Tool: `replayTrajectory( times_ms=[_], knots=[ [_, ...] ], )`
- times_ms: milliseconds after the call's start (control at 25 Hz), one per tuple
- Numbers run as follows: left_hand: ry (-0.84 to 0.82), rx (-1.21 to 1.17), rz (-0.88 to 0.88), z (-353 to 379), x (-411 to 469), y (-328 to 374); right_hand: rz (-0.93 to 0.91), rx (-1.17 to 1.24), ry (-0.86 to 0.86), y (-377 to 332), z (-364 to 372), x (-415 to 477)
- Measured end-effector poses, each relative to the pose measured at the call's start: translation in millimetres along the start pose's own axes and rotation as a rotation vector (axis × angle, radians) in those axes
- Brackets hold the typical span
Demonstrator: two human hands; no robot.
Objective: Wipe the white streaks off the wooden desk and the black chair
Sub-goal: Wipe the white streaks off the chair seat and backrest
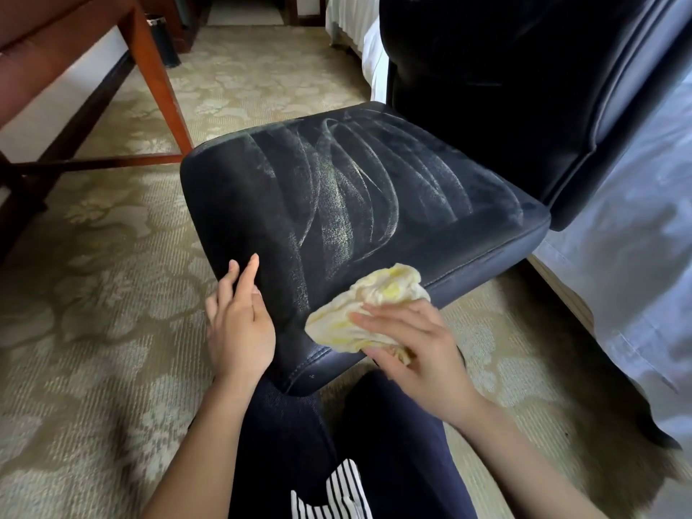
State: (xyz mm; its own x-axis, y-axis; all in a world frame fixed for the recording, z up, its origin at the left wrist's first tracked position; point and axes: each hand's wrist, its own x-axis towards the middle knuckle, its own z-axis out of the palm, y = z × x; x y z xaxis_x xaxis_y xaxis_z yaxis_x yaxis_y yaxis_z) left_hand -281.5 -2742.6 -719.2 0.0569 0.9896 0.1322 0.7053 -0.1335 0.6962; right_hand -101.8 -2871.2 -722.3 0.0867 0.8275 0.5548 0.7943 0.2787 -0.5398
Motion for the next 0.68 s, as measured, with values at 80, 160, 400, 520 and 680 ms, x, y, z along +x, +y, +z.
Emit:
replayTrajectory(
  times_ms=[80, 160, 400, 520, 680],
  knots=[
    [0.008, -0.010, 0.013, 1, 0, -2, -0.055, 0.004, -0.071, 11, -10, 4],
    [0.015, -0.006, 0.021, 2, 0, -3, -0.054, -0.039, -0.087, 21, -22, 17],
    [0.028, 0.009, 0.029, 5, -4, 0, 0.277, -0.192, -0.017, 49, -36, 75],
    [0.039, -0.036, 0.027, 7, -4, 0, 0.273, -0.265, -0.026, 40, -19, 94],
    [0.050, -0.123, 0.038, 11, -2, -4, 0.025, -0.094, -0.200, 1, 13, 86]
  ],
)
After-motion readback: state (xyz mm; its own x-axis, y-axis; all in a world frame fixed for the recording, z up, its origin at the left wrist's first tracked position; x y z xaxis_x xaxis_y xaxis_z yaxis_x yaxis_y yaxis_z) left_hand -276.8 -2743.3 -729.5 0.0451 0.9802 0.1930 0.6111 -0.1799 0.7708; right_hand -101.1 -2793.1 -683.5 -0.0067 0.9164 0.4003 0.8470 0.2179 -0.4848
